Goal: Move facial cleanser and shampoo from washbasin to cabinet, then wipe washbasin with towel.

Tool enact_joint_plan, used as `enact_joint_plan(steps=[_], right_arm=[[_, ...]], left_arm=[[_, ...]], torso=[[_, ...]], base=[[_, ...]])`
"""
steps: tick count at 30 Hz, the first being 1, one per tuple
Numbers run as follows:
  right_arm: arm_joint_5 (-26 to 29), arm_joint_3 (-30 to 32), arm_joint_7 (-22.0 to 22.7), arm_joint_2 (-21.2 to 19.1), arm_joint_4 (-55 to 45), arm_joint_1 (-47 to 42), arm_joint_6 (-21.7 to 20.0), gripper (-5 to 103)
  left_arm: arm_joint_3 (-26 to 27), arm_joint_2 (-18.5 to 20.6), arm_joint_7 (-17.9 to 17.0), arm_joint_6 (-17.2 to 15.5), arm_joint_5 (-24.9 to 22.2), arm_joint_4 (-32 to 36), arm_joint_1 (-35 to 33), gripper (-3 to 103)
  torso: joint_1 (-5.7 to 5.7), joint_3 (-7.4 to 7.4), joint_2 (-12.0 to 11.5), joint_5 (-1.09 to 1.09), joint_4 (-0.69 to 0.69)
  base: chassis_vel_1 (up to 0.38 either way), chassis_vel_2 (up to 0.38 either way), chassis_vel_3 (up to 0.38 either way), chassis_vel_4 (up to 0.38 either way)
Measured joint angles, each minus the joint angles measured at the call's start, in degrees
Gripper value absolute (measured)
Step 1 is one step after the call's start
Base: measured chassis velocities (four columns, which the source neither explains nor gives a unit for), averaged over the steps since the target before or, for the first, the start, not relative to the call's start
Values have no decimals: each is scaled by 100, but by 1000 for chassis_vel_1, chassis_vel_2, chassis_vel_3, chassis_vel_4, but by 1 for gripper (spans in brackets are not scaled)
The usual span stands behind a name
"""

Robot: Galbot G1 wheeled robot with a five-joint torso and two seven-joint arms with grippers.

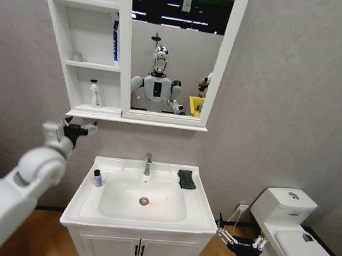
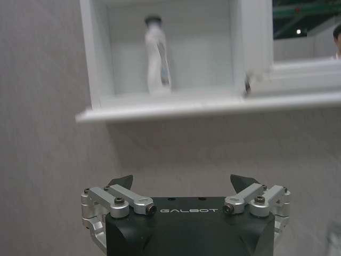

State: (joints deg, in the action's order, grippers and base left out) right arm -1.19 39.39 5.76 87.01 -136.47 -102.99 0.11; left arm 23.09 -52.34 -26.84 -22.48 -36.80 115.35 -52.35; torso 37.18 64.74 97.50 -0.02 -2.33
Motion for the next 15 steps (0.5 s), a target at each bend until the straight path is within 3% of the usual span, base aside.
enact_joint_plan(steps=[1, 2, 3, 4, 11, 15], right_arm=[[0, 0, 0, 0, 0, 0, 0, 100], [5, 23, -1, -6, 10, -16, 21, 100], [8, 40, -3, -12, 38, -61, 74, 100], [-12, 1, -3, 3, 46, -67, 83, 100], [-42, -20, 18, 17, 48, -86, 90, 100], [-32, 40, 58, 14, 67, -97, 107, 100]], left_arm=[[0, 0, 0, 0, 0, 0, 0, 100], [15, -264, 168, 160, 368, -49, -368, 100], [3, -1011, 634, 651, 1435, -564, -1053, 100], [-61, -1248, 739, 812, 1804, -981, -1101, 100], [-181, -1834, 775, 972, 2352, -2366, -710, 100], [-233, -1981, 792, 994, 2389, -2795, -442, 100]], torso=[[0, 0, 0, 0, 0], [0, 0, -1, -1, 1], [-1, -1, 0, 4, 2], [-1, -1, 0, 4, 1], [1, 0, -1, 3, 0], [1, 0, 0, 4, 1]], base=[[0, 0, 0, 0], [0, 0, 0, 0], [0, 0, 0, 0], [0, 0, 0, 0], [0, 0, 0, 0], [0, 0, 0, 0]])
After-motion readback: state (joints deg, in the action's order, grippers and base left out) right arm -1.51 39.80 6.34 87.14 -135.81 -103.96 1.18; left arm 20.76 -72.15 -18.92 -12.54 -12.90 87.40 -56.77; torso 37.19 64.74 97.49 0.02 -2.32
